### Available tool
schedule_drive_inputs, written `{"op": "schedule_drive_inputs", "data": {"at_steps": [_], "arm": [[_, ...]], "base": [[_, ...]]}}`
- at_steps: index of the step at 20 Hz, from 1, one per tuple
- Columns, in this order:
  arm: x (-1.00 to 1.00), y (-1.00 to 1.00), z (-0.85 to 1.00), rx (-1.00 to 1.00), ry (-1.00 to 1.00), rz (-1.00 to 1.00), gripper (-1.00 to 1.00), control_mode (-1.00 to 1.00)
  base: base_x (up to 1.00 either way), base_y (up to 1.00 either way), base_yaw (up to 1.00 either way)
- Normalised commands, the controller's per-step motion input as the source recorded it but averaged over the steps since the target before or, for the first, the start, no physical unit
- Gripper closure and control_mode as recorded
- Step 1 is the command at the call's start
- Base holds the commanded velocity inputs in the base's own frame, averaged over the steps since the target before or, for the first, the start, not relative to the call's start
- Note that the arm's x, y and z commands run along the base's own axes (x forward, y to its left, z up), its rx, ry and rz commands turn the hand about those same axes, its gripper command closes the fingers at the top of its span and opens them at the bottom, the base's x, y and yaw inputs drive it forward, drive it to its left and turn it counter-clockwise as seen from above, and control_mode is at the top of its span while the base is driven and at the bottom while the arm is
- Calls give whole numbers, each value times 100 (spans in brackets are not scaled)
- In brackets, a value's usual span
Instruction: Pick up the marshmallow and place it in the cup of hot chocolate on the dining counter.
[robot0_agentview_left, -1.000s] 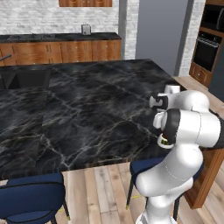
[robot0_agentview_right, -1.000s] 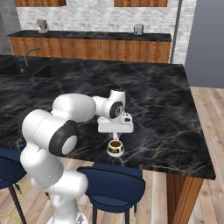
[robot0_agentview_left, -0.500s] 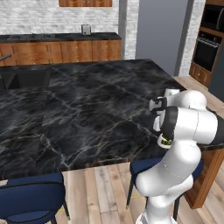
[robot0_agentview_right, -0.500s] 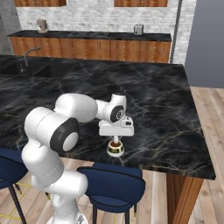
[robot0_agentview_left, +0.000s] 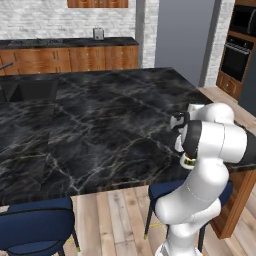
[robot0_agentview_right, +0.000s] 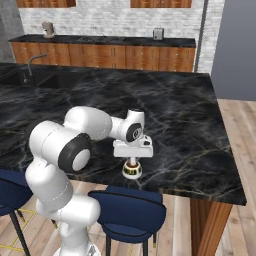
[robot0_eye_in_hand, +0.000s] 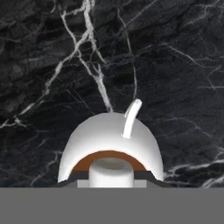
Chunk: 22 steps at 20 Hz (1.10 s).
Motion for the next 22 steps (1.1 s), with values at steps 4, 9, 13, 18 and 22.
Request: {"op": "schedule_drive_inputs", "data": {"at_steps": [4, 9, 13, 18, 22], "arm": [[0, 0, -5, 2, 0, 0, -100, -100], [-21, 0, 17, 2, -16, 0, -100, -100], [-29, 1, 68, 0, -28, -3, -100, -100], [-10, 53, 100, 0, -39, -11, -100, -100], [-5, 98, 100, 0, -27, -4, -100, -100]], "base": [[0, 0, 0], [0, 0, 0], [0, 0, 0], [0, 0, 0], [0, 0, 0]]}}
